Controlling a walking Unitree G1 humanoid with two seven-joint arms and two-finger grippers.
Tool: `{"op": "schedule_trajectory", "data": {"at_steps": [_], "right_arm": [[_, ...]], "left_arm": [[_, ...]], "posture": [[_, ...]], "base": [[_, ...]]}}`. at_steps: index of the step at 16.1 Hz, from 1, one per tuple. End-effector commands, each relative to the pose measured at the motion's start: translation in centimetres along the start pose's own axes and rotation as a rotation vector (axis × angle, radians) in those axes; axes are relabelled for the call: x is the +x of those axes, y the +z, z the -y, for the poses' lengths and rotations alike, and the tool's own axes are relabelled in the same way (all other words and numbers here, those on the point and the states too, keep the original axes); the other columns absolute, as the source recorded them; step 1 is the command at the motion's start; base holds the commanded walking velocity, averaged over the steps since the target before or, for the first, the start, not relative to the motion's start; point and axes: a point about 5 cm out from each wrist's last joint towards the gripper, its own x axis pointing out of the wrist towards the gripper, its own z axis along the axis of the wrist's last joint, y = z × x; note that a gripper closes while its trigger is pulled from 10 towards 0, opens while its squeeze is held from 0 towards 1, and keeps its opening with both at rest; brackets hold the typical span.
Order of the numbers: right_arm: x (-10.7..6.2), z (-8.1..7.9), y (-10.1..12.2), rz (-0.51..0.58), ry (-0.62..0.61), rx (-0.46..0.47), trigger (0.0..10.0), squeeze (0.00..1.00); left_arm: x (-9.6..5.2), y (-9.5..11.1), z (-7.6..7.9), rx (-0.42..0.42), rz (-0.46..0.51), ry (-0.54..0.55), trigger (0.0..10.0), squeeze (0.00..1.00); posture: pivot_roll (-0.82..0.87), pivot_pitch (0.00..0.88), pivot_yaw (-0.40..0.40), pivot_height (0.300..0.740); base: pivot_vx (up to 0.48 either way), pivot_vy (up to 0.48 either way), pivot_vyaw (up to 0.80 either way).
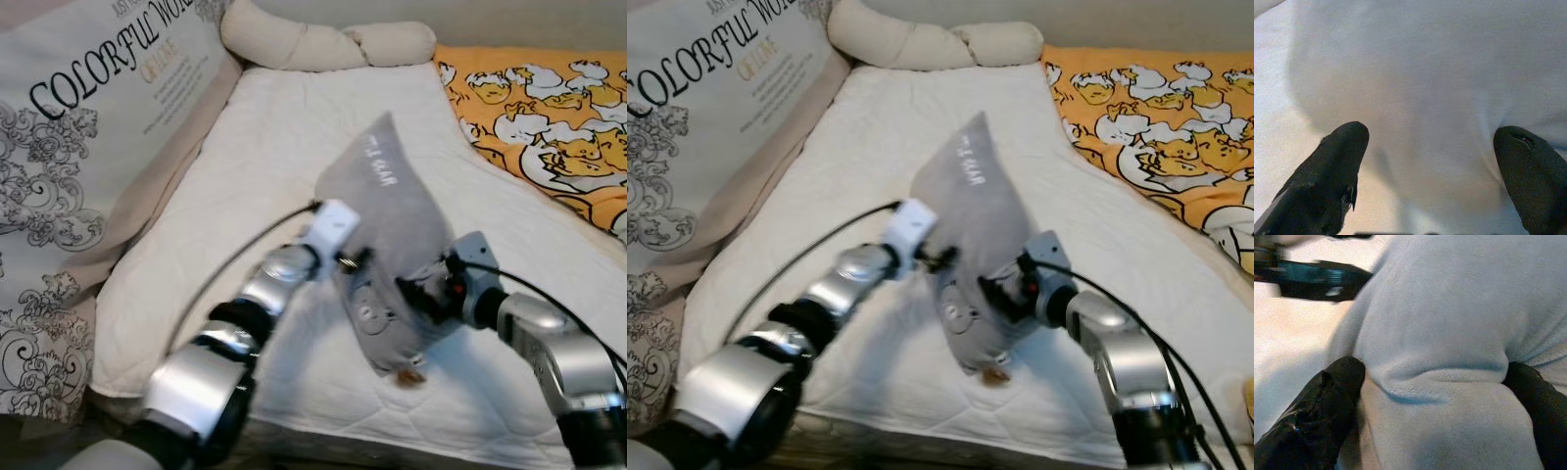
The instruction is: Clean up the room
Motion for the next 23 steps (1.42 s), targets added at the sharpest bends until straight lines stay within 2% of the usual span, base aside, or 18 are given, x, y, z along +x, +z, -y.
{"op": "schedule_trajectory", "data": {"at_steps": [1,3,5,6,8,9,10,12,14,16,17,18,19,20,21,23], "right_arm": [[0.6,-1.7,0.1,0.016,0.099,0.004,10.0,0.00],[0.9,-3.8,2.2,0.112,0.244,-0.020,10.0,0.00],[0.9,-4.6,3.5,0.158,0.309,-0.048,10.0,0.00],[0.8,-4.9,3.9,0.171,0.327,-0.050,10.0,0.00],[0.0,-7.2,6.6,0.275,0.518,-0.051,10.0,0.00],[-0.1,-7.5,6.9,0.288,0.537,-0.052,10.0,0.00],[-0.3,-7.3,8.0,0.349,0.526,-0.034,10.0,0.00],[-0.6,-6.7,9.4,0.422,0.498,0.001,10.0,0.00],[-1.3,-4.6,11.9,0.552,0.399,0.083,10.0,0.00],[-0.7,-2.1,11.1,0.509,0.211,0.104,10.0,0.00],[0.1,0.1,9.4,0.434,0.050,0.138,10.0,0.00],[0.4,1.0,8.6,0.409,-0.023,0.181,10.0,0.00],[1.1,2.4,6.8,0.375,-0.100,0.304,10.0,1.00],[1.8,3.2,5.0,0.341,-0.146,0.403,10.0,1.00],[2.4,3.3,3.9,0.318,-0.153,0.463,10.0,1.00],[3.3,3.3,2.0,0.268,-0.141,0.538,10.0,1.00]], "left_arm": [[-0.4,-0.8,-0.9,-0.010,-0.030,0.051,10.0,0.00],[-2.1,-2.5,-4.2,-0.043,-0.067,0.171,10.0,0.00],[-3.2,-3.5,-5.8,-0.054,-0.099,0.229,10.0,0.00],[-3.4,-3.8,-6.2,-0.056,-0.108,0.241,10.0,0.00],[-4.8,-5.0,-7.9,-0.056,-0.144,0.308,10.0,0.00],[-5.0,-5.1,-8.2,-0.048,-0.149,0.317,10.0,0.00],[-5.8,-5.4,-9.3,-0.040,-0.165,0.350,10.0,0.00],[-6.7,-5.8,-10.4,-0.042,-0.179,0.382,10.0,0.00],[-8.2,-6.5,-11.9,-0.046,-0.204,0.389,10.0,0.00],[-8.6,-6.9,-12.0,-0.055,-0.213,0.359,10.0,0.00],[-8.9,-7.6,-11.9,-0.073,-0.224,0.328,10.0,0.00],[-9.1,-7.9,-11.8,-0.099,-0.228,0.309,10.0,0.00],[-9.5,-8.7,-11.5,-0.178,-0.230,0.275,10.0,1.00],[-9.9,-9.0,-11.8,-0.313,-0.185,0.301,10.0,1.00],[-10.2,-9.0,-12.1,-0.410,-0.135,0.322,10.0,1.00],[-10.5,-9.2,-12.2,-0.520,-0.081,0.317,10.0,1.00]], "posture": [[0.03,0.000,0.069,0.740],[0.04,0.000,0.060,0.740],[0.06,0.000,0.046,0.740],[0.06,0.000,0.046,0.740],[0.07,0.000,0.041,0.740],[0.07,0.000,0.041,0.740],[0.07,0.000,0.041,0.740],[0.08,0.000,0.043,0.740],[0.08,0.000,0.051,0.740],[0.08,0.000,0.055,0.740],[0.08,0.000,0.056,0.740],[0.08,0.000,0.056,0.740],[0.09,0.000,0.059,0.740],[0.09,0.000,0.061,0.740],[0.10,0.000,0.058,0.740],[0.11,0.000,0.056,0.740]], "base": [[0.000,0.000,0.00],[0.000,0.000,0.00],[0.000,0.000,0.00],[0.000,0.000,0.00],[0.000,0.000,0.00],[0.000,0.000,0.00],[0.000,0.000,0.00],[0.000,0.000,0.00],[0.000,0.000,0.00],[0.000,0.000,0.00],[0.000,0.000,0.00],[0.000,0.000,0.00],[0.000,0.000,0.00],[0.000,0.000,0.00],[0.000,0.000,0.00],[0.000,0.000,0.00]]}}
